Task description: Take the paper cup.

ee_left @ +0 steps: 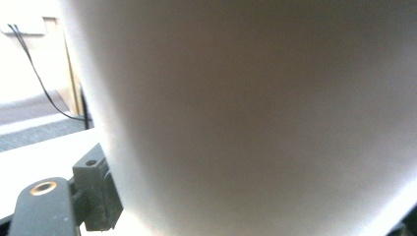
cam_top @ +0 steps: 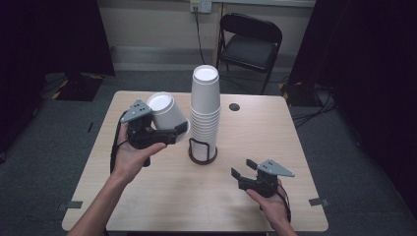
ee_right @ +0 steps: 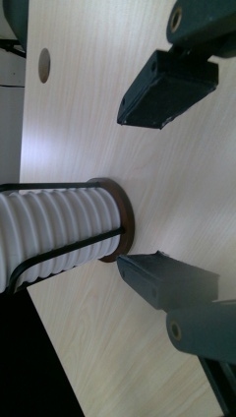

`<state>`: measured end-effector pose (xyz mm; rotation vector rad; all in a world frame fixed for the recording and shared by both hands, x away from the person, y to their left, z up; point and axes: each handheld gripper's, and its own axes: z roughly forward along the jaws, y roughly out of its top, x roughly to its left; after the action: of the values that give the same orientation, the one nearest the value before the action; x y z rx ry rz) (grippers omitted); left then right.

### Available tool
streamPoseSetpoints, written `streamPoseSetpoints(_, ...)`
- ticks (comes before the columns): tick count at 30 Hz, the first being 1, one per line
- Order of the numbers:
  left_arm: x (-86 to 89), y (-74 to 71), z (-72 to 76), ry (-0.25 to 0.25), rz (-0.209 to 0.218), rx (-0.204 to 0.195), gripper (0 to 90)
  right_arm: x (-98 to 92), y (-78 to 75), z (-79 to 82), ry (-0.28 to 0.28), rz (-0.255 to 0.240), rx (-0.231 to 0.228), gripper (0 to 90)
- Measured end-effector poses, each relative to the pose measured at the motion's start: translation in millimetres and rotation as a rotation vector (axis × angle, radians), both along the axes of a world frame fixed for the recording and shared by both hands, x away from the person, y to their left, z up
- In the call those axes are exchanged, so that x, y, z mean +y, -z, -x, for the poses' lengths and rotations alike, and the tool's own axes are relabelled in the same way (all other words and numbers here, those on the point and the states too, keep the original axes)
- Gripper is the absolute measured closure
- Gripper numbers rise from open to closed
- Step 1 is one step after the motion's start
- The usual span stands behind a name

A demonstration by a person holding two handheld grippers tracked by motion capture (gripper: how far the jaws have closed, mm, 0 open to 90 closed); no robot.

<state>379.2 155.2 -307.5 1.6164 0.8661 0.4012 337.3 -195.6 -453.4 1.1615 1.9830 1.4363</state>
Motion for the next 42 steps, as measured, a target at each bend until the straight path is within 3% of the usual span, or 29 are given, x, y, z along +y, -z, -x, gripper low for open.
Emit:
streamPoseSetpoints(1, 0.0, 0.0, 0.0, 0.000, 0.000, 0.000, 13.7, 0.0, 0.0, 0.0, 0.000, 0.000, 0.000, 30.2)
streamPoseSetpoints(3, -4.6, 9.9, 0.8, 0.011, 0.007, 0.058, 13.8, 4.3, -2.7, 1.7, -0.018, -0.020, -0.006, 31.4)
streamPoseSetpoints(6, -8.2, 20.0, 2.5, 0.011, 0.011, 0.095, 13.9, 12.0, -3.9, 3.7, -0.042, -0.020, -0.013, 31.8)
streamPoseSetpoints(10, -12.8, 30.9, 4.0, 0.035, 0.008, 0.127, 13.9, 21.8, -6.0, 5.7, -0.059, -0.016, -0.025, 31.8)
streamPoseSetpoints(11, -15.2, 37.4, 5.0, 0.044, 0.017, 0.148, 13.9, 29.4, -7.3, 5.3, -0.102, -0.008, -0.025, 32.0)
streamPoseSetpoints(14, -16.4, 43.4, 6.1, 0.039, 0.026, 0.159, 13.8, 36.4, -8.8, 5.6, -0.124, -0.031, -0.024, 32.0)
streamPoseSetpoints(16, -17.8, 53.0, 7.1, 0.042, 0.078, 0.188, 13.9, 40.3, -9.3, 7.3, -0.126, -0.041, -0.040, 32.1)
streamPoseSetpoints(18, -19.7, 56.3, 7.3, 0.065, 0.047, 0.200, 13.9, 43.2, -9.1, 8.9, -0.136, -0.048, -0.060, 32.9)
streamPoseSetpoints(20, -20.8, 59.0, 10.3, 0.079, 0.069, 0.201, 13.9, 45.2, -8.6, 11.0, -0.139, -0.047, -0.074, 33.3)
streamPoseSetpoints(26, -30.5, 69.3, 16.2, 0.104, 0.051, 0.225, 13.9, 48.1, -7.9, 15.2, -0.162, -0.050, -0.109, 38.3)
streamPoseSetpoints(28, -32.7, 74.8, 18.4, 0.105, 0.076, 0.259, 14.0, 49.3, -8.1, 16.5, -0.172, -0.051, -0.124, 39.0)
streamPoseSetpoints(31, -34.2, 78.2, 19.9, 0.104, 0.080, 0.269, 14.0, 51.6, -8.6, 19.1, -0.184, -0.053, -0.140, 40.2)
streamPoseSetpoints(38, -40.9, 89.9, 21.1, 0.119, 0.142, 0.356, 14.1, 58.4, -9.4, 23.4, -0.215, -0.054, -0.172, 42.1)
streamPoseSetpoints(42, -41.3, 92.1, 20.4, 0.117, 0.152, 0.386, 14.2, 60.3, -10.0, 24.8, -0.224, -0.055, -0.181, 43.5)
